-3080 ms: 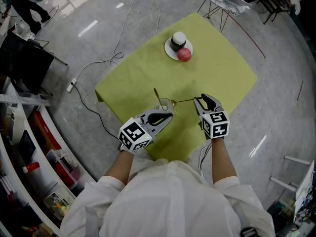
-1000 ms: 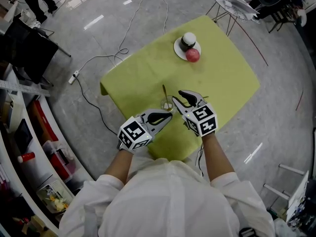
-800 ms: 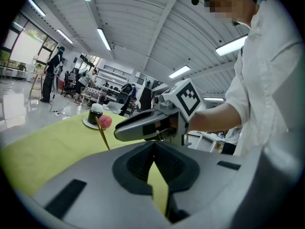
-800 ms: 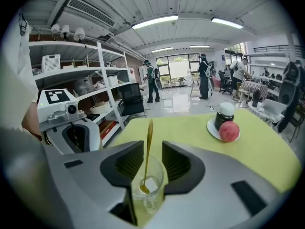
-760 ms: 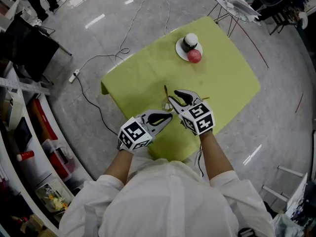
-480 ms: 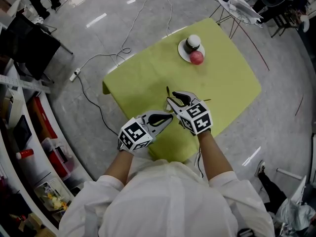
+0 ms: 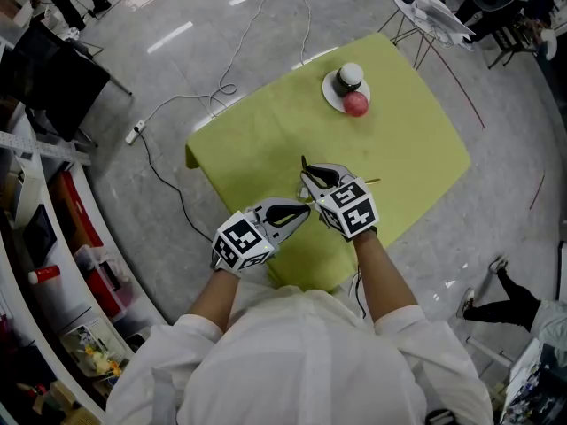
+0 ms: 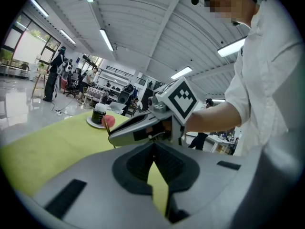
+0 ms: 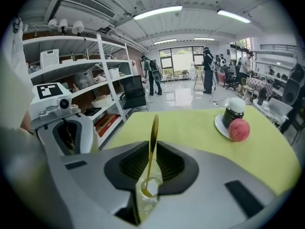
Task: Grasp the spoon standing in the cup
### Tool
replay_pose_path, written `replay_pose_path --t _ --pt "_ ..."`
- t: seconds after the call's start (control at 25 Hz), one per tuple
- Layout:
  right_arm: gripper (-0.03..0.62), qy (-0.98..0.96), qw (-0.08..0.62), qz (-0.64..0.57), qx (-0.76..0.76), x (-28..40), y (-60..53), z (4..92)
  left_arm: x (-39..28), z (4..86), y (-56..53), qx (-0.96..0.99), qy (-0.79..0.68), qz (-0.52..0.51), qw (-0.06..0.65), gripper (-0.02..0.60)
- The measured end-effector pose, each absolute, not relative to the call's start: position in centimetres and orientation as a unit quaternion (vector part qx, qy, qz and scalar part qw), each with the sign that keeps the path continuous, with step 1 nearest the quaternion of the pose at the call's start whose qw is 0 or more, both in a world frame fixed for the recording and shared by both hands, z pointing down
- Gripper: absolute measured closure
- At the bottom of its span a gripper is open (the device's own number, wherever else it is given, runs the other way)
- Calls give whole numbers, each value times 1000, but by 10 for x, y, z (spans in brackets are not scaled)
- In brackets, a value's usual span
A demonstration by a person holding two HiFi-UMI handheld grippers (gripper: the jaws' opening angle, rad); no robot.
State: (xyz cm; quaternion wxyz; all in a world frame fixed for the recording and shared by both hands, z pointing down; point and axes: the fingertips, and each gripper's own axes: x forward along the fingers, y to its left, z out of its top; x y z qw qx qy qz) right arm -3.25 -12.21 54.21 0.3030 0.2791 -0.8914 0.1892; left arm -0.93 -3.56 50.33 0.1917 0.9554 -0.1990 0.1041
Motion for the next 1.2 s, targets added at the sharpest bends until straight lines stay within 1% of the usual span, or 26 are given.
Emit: replay_pose_path --t 0.2,0.6,1.2 --pt "557 -890 313 185 276 -33 -122 543 -8 503 -36 956 -198 103 192 577" --pt "566 -894 305 186 269 -35 -119 540 -8 502 -38 956 -198 103 192 577" --pt "574 -901 262 172 298 -18 -116 523 -4 501 -38 958 -189 107 186 577"
